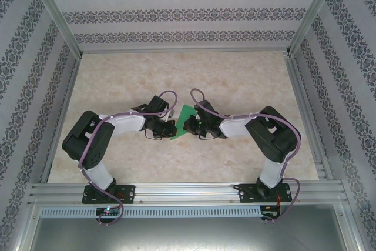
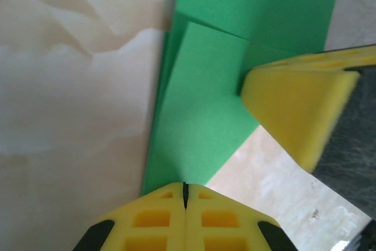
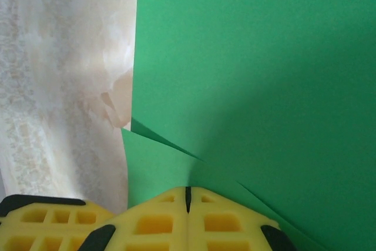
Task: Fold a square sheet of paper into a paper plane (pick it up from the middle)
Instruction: Third fold the triangle at the center of the table.
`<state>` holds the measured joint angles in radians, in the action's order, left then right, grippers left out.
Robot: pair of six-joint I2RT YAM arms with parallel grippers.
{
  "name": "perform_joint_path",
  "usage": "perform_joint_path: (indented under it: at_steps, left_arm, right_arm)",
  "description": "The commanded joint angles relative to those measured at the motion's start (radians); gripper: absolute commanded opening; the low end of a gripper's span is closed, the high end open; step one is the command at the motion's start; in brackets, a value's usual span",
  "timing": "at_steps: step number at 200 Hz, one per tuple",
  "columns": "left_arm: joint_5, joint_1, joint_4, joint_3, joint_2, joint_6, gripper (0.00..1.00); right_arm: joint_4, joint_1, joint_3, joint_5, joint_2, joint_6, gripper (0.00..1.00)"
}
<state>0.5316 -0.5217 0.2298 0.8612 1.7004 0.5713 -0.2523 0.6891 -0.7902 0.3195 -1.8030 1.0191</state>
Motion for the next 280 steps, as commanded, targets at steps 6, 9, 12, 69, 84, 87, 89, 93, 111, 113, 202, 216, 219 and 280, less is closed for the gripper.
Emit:
perform_joint_path:
  at_steps: [6,9,12,69,84,87,89,93,111,113,202,216,219,280]
  left_arm:
    - [0.049,0.009,-0.044,0.03,-0.007,-0.014,0.0]
    - [0.048,0.009,-0.043,0.033,-0.002,-0.017,0.0]
    - [0.051,0.009,-0.042,0.037,0.004,-0.019,0.0]
    - [0.044,0.008,-0.025,0.039,0.068,-0.024,0.0]
    - [0.025,0.007,0.0,0.026,0.074,-0.039,0.0]
    - [0.021,0.008,0.006,0.023,0.075,-0.042,0.0]
    - [0.02,0.008,0.011,0.021,0.075,-0.043,0.0]
    - [0.017,0.008,0.017,0.017,0.077,-0.047,0.0]
    - [-0.004,0.008,0.055,-0.003,0.073,-0.057,0.0]
    - [-0.007,0.007,0.059,-0.007,0.071,-0.059,0.0]
    - [-0.041,0.034,0.121,-0.172,-0.093,-0.034,0.0]
    - [-0.041,0.041,0.131,-0.171,-0.127,-0.03,0.0]
    - [-0.039,0.043,0.133,-0.168,-0.134,-0.03,0.0]
    - [-0.024,0.041,0.045,-0.035,-0.228,0.005,0.18]
  right_arm:
    - [0.049,-0.007,-0.001,-0.011,-0.029,0.003,0.0]
    - [0.051,-0.007,-0.001,-0.01,-0.031,0.002,0.0]
    - [0.054,-0.007,-0.001,-0.009,-0.032,0.001,0.0]
    - [0.091,-0.008,-0.013,-0.011,-0.051,-0.003,0.0]
    - [0.103,-0.01,-0.018,-0.012,-0.053,-0.006,0.0]
    - [0.104,-0.012,-0.018,-0.013,-0.053,-0.006,0.0]
    - [0.106,-0.012,-0.017,-0.014,-0.053,-0.007,0.0]
    - [0.109,-0.014,-0.018,-0.015,-0.053,-0.007,0.0]
    - [0.129,-0.022,-0.019,-0.018,-0.052,-0.013,0.0]
    - [0.129,-0.022,-0.018,-0.017,-0.052,-0.014,0.0]
    - [0.193,-0.083,-0.014,-0.012,-0.051,-0.083,0.0]
    - [0.194,-0.085,-0.017,-0.003,-0.055,-0.094,0.0]
    - [0.193,-0.086,-0.019,0.001,-0.055,-0.095,0.0]
    - [0.179,-0.101,-0.09,0.067,0.098,-0.155,0.08]
